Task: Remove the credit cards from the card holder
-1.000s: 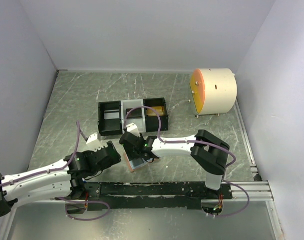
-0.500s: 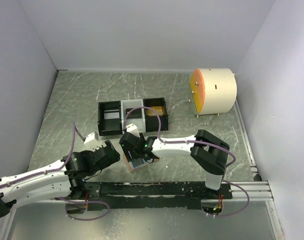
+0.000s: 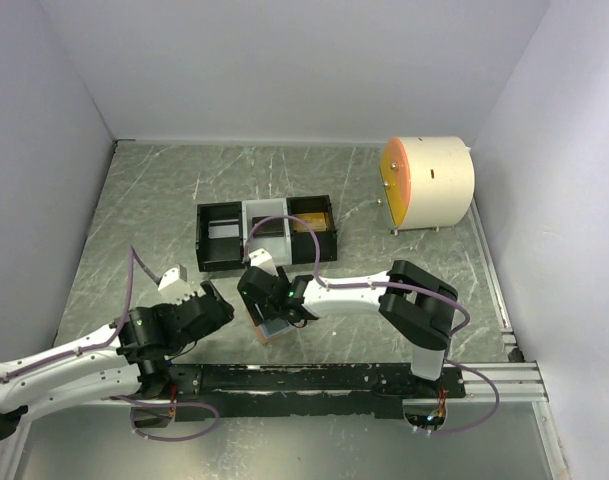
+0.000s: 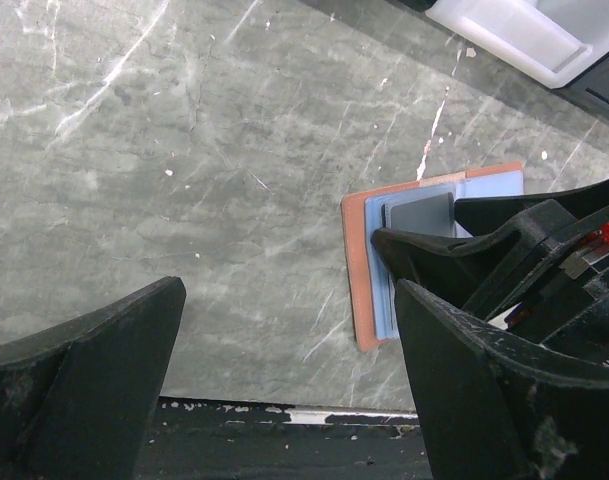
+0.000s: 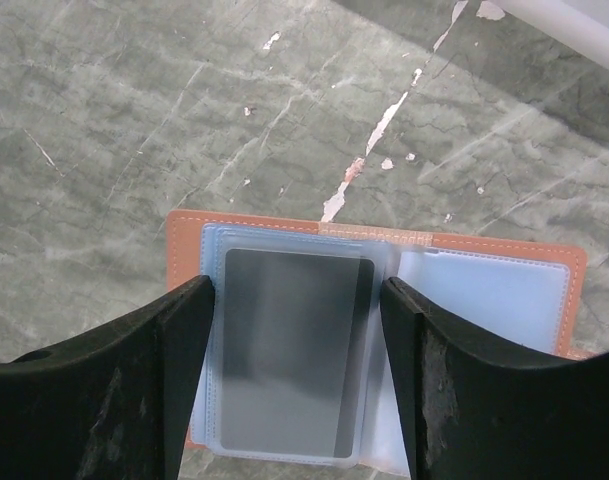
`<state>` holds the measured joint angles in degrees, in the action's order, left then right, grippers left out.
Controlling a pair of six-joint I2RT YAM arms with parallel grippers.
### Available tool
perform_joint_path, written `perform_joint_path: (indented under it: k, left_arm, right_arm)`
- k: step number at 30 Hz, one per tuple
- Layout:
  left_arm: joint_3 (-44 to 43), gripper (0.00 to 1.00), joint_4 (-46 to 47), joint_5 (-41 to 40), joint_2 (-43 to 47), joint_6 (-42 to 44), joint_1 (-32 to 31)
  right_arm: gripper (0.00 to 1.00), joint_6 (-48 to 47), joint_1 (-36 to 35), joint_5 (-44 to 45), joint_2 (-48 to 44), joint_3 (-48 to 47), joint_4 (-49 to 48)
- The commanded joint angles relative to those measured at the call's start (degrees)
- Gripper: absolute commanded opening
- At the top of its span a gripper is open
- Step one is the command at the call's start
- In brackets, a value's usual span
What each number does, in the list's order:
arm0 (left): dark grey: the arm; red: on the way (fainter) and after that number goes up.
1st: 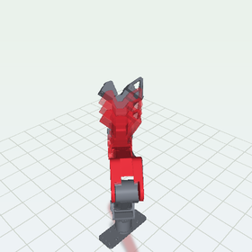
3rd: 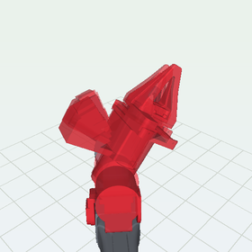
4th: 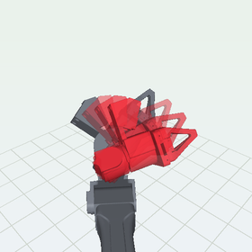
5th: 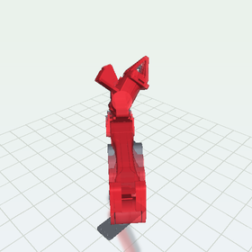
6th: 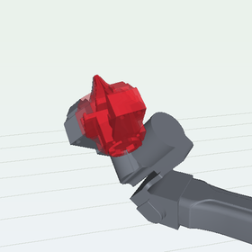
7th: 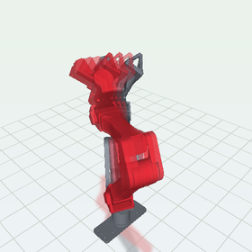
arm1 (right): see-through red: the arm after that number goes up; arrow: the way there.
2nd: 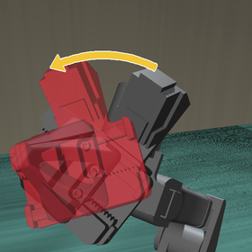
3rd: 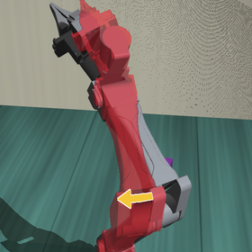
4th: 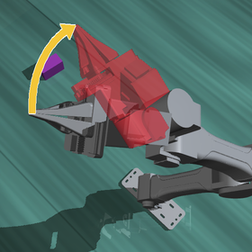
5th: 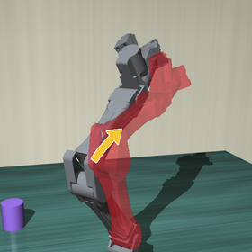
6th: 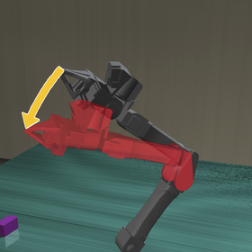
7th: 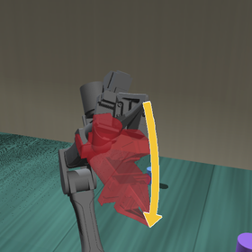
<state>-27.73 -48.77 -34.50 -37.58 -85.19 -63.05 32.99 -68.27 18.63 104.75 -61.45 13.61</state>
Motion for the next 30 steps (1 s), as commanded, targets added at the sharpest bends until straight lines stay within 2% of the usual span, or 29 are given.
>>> perform_joint_path:
  k: [1,12,19,30]
  left_arm:
    - [-1.7,0.99,0.6,-1.2,-0.5,1.0,0.0]
    - [0.7,0.98,13.0,4.5,-2.9,9.5,0.0]
    - [1.7,0.97,14.7,5.5,-3.9,9.3,0.0]
    - [0.2,0.96,5.3,0.8,-0.7,1.6,0.0]
  right_arm:
    - [0.67,-0.6,0.0,-3.2,1.3,1.7,0.1]
    - [0.66,4.4,6.1,-20.0,-3.6,10.0,-11.9]
    - [0.65,2.2,5.7,-15.3,-3.0,9.1,-7.5]
    - [0.66,-0.2,2.2,-2.6,1.6,4.5,1.2]
